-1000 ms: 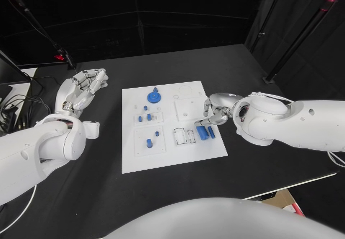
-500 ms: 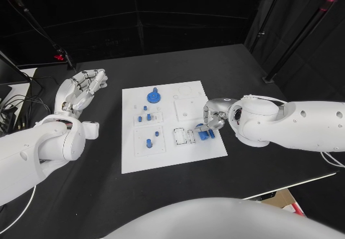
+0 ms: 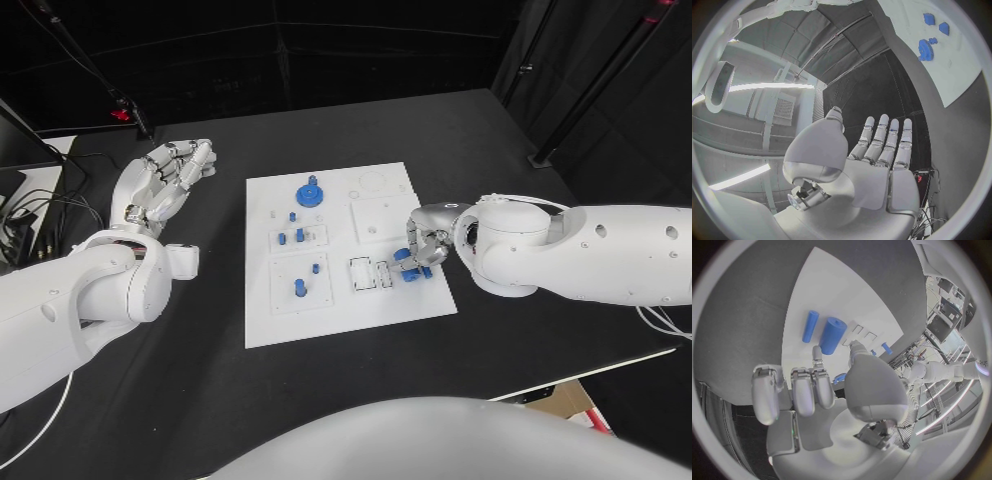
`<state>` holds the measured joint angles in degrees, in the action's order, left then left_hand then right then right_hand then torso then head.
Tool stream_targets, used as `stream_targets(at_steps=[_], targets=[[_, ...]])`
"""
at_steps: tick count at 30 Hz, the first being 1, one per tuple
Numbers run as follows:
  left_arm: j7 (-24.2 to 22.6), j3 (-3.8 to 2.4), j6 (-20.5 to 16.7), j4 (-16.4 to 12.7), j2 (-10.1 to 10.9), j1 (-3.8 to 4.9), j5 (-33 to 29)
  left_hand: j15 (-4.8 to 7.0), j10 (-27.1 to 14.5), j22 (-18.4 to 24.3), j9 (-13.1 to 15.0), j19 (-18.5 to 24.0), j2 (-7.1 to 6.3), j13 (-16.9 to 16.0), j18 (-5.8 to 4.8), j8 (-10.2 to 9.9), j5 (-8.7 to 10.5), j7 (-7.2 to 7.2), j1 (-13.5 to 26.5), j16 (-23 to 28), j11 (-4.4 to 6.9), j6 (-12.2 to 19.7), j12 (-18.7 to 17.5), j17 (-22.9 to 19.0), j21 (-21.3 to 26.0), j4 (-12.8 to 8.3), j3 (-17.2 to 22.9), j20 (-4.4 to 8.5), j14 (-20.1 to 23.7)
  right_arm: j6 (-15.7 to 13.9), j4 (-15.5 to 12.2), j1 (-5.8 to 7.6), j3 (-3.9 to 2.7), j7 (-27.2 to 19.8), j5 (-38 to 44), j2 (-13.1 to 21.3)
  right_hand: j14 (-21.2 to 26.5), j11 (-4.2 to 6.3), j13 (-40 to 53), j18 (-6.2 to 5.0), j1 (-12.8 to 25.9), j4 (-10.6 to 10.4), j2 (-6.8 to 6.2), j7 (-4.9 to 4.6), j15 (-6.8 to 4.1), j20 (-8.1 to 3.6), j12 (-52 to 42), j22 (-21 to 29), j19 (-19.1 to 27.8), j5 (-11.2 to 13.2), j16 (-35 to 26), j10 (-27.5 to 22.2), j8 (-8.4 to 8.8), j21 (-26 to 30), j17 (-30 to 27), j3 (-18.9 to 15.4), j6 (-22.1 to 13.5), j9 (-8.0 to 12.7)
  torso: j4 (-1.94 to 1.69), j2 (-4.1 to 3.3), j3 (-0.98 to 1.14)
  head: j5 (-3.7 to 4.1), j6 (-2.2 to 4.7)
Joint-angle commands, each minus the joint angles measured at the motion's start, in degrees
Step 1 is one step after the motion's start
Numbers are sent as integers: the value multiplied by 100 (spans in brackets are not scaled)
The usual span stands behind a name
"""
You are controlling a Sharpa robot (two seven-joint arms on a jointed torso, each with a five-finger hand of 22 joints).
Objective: Assemble the parts on the task board
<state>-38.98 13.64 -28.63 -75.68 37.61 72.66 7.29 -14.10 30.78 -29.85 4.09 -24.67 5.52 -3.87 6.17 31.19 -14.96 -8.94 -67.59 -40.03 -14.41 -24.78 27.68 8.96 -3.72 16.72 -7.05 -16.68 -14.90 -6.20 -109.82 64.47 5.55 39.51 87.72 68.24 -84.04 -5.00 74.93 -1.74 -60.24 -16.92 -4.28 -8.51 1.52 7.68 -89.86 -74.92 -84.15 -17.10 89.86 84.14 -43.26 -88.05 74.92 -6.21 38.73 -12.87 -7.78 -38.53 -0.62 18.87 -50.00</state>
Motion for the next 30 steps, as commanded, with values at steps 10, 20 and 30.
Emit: stream_targets(at_steps=[10,20,30], targets=[[-447,-6,52,-10,1,8,-15,-10,-42,9,-9,13,42,8,-56,22,-29,-755,-15,-36,19,48,42,-15,-29,-4,-42,3,30,244,54,-12,0,33,-39,-133,-596,39,1507,104,-82,14,159,2,-50,-47,-14,-1386,-440,63,14,586,24,19,1508,81,14,42,4,-1,-1,-6,0],[-448,-6,70,-5,-12,8,-15,-11,-44,11,-9,14,51,8,-56,24,-33,-755,-18,-39,18,49,45,-19,-29,-3,-43,3,32,304,171,-109,-1,25,-190,-294,-596,37,1507,101,-164,17,191,-1,-54,-52,-14,-1379,-432,-8,14,586,60,32,1508,86,-3,73,4,2,-1,-12,0],[-444,-6,68,-7,-5,8,-15,-11,-44,12,-9,16,54,8,-56,25,-36,-755,-19,-41,18,50,47,-22,-29,-2,-45,3,33,374,295,-162,-1,51,-220,-418,-596,29,1507,101,-275,29,274,-11,-52,-52,-14,-1380,-432,-35,14,586,113,32,1508,98,-33,115,4,0,-1,-18,0]])
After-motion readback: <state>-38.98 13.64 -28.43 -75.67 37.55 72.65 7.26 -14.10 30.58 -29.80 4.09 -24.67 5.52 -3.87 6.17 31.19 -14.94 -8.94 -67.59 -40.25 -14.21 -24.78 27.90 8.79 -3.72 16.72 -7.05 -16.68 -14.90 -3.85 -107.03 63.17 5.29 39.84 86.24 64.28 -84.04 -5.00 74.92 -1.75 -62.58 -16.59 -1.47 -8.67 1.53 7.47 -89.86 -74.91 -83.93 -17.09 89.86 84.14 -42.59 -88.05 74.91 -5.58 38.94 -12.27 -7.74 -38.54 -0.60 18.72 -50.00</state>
